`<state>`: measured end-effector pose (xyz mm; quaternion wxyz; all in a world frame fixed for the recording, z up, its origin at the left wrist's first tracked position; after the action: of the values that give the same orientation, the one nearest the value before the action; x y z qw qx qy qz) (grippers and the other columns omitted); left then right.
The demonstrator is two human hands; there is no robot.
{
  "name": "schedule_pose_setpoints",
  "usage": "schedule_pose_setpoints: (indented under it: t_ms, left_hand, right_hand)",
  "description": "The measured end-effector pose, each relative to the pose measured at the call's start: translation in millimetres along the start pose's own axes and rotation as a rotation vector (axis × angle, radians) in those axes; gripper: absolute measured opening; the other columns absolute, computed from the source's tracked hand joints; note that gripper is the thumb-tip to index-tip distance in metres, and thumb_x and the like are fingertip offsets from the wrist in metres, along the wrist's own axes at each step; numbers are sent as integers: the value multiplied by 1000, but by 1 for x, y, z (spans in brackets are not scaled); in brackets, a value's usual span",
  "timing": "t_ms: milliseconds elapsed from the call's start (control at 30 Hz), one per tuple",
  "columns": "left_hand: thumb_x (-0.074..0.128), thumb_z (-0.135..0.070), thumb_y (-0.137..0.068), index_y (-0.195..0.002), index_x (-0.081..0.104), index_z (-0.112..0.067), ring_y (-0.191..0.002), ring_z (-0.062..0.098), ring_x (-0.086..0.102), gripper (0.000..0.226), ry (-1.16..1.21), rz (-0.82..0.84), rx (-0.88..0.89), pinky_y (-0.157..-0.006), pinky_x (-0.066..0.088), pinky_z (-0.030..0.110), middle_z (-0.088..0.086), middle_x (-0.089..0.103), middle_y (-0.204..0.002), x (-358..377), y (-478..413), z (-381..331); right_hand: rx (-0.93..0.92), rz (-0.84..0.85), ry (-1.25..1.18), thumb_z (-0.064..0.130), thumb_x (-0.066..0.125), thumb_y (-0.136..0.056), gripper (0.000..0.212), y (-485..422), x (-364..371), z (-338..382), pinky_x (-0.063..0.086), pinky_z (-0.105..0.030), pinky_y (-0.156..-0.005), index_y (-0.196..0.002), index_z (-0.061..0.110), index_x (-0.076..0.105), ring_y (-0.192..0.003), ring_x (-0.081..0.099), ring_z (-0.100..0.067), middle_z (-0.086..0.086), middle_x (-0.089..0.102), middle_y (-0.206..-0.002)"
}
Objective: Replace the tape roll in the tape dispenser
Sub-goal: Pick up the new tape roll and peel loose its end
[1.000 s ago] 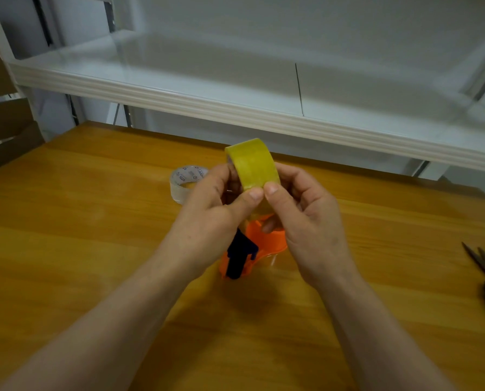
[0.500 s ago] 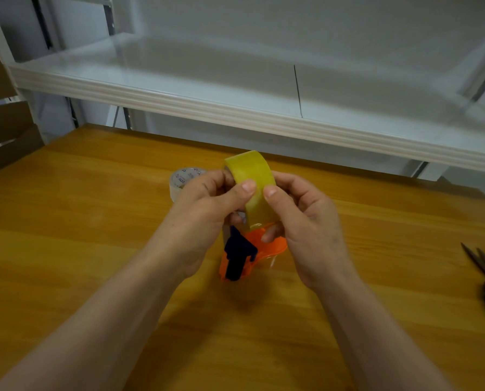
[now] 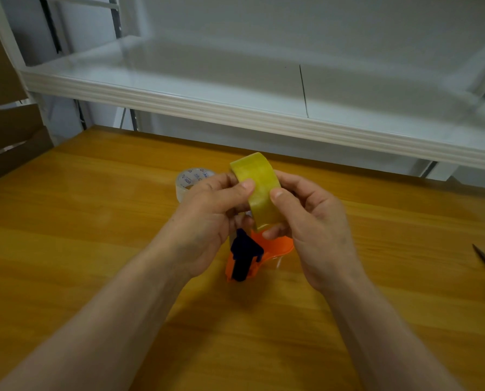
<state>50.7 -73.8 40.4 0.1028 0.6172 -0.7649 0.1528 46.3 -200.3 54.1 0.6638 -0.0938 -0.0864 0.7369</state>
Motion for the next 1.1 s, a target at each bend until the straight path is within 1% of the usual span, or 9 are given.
schedule_pose_setpoints:
  t_ms: [133, 233, 300, 400, 533, 667, 800, 933, 1100]
  left_hand:
    - [58, -10, -90, -112, 67, -11, -82, 17, 64, 23, -30, 29, 34, -67, 49, 28, 6, 71, -99, 3, 0, 0]
    - [58, -7, -80, -118, 64, -7, -85, 30, 54, 39, -30, 47, 36, -69, 47, 31, 15, 65, -105, 5, 1, 0]
    - [60, -6, -78, -120, 64, -8, -83, 27, 54, 42, -38, 58, 42, -69, 47, 30, 12, 66, -101, 6, 2, 0]
    - [63, -9, -80, -116, 66, -16, -75, 7, 64, 37, -82, 64, 81, -69, 52, 24, -4, 72, -90, 8, 3, -4]
    - [69, -4, -86, -115, 66, -13, -89, 15, 70, 31, -162, 40, 161, -77, 59, 28, 3, 71, -99, 14, 5, -9]
    - [68, 2, -86, -109, 65, -11, -84, 9, 67, 27, -243, 22, 219, -74, 58, 25, -1, 68, -90, 21, 8, -12]
    - [70, 2, -86, -109, 65, -10, -86, 12, 65, 27, -315, 10, 240, -78, 58, 28, 2, 67, -92, 22, 8, -12]
    - [70, 3, -86, -107, 66, -11, -85, 11, 65, 26, -302, 7, 232, -79, 57, 27, -3, 68, -89, 20, 7, -11]
    - [69, 6, -85, -104, 67, -14, -80, 5, 65, 27, -280, 13, 223, -73, 54, 19, -9, 69, -83, 21, 6, -10]
  right_hand:
    - [-6, 15, -12, 13, 58, -98, 30, 0, 1, 2, 57, -26, -62, -126, 21, 67, -82, 72, -19, 4, 74, -110]
    - [-18, 14, -23, 13, 58, -98, 29, 1, 0, 4, 56, -27, -61, -125, 19, 67, -86, 72, -21, 0, 73, -114]
    - [-19, 2, -34, 13, 59, -98, 28, 1, -1, 5, 56, -28, -59, -124, 19, 68, -88, 72, -25, -2, 73, -114]
    - [-3, -16, -83, 12, 58, -98, 25, 0, -3, 4, 57, -27, -58, -120, 19, 70, -92, 71, -30, -5, 74, -112]
    - [53, -2, -153, 13, 59, -98, 21, 0, 0, -1, 55, -25, -59, -116, 16, 69, -88, 71, -22, -9, 75, -107]
    - [97, 32, -168, 16, 60, -96, 18, 1, 7, -7, 49, -22, -56, -113, 17, 65, -75, 66, -9, -2, 76, -96]
    - [89, 42, -129, 20, 61, -87, 20, -1, 7, -6, 44, -21, -52, -107, 19, 64, -69, 61, -6, 4, 73, -85]
    - [94, 59, -176, 1, 53, -93, 22, 1, 10, -3, 45, -14, -48, -110, 12, 61, -63, 63, 1, 4, 70, -80]
    - [72, 67, -136, -1, 52, -93, 24, 0, 9, -1, 45, -14, -49, -110, 13, 61, -64, 62, 0, 0, 68, -86]
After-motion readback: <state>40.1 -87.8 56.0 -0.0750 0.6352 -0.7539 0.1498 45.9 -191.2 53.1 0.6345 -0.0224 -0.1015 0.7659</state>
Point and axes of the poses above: each hand's wrist, its own y-axis away from the middle knuckle, its own x-axis out of the palm, z = x × y, the point moved 10 cm from there along -y, towards the middle knuckle
